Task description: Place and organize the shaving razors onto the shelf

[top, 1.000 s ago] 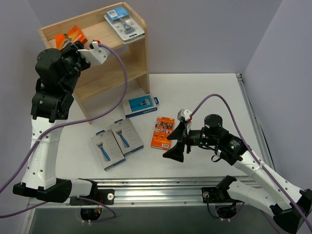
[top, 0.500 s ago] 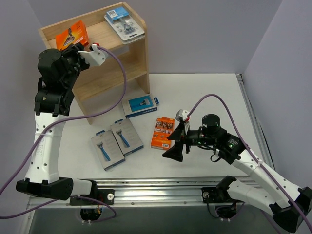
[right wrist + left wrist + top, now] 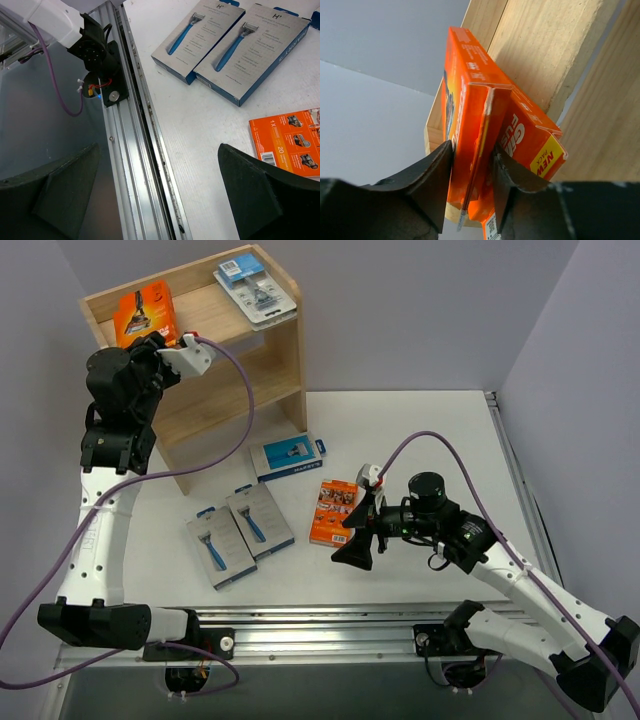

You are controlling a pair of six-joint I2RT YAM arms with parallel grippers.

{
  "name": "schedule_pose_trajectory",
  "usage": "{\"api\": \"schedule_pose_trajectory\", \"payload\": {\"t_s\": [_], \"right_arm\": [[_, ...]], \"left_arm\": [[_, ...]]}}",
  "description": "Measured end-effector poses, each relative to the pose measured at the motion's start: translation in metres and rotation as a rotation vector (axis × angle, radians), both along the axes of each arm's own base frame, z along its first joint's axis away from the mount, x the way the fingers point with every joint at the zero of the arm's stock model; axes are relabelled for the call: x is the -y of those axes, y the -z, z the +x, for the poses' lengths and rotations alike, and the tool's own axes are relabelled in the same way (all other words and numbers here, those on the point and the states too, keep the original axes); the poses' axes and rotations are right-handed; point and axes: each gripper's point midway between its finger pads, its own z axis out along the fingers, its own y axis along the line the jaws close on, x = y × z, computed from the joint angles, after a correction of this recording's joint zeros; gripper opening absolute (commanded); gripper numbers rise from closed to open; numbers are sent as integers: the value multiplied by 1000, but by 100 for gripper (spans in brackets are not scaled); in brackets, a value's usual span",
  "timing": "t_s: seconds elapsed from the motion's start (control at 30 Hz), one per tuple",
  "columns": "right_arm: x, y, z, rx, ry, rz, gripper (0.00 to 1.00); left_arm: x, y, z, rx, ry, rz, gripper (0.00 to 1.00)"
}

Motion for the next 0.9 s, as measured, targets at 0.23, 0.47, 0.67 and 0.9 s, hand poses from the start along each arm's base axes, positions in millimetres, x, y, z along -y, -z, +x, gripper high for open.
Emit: {"api": "schedule_pose_trajectory", "payload": {"t_s": [0.23,0.47,0.67,0.9], "right_arm": [[0,0,0,-1,1,-1,100],[0,0,0,-1,1,-1,100],[0,0,1,-2,3,-1,100],[0,0,2,-1,8,-2,100]], "left_arm": [[-4,-3,-1,18,-23,-25,69],[-7,-13,-4,46,-32,-56,79],[-5,-14,-10,22,-19,-74,80],[0,-10,-21,-17,8,-97,80]]}}
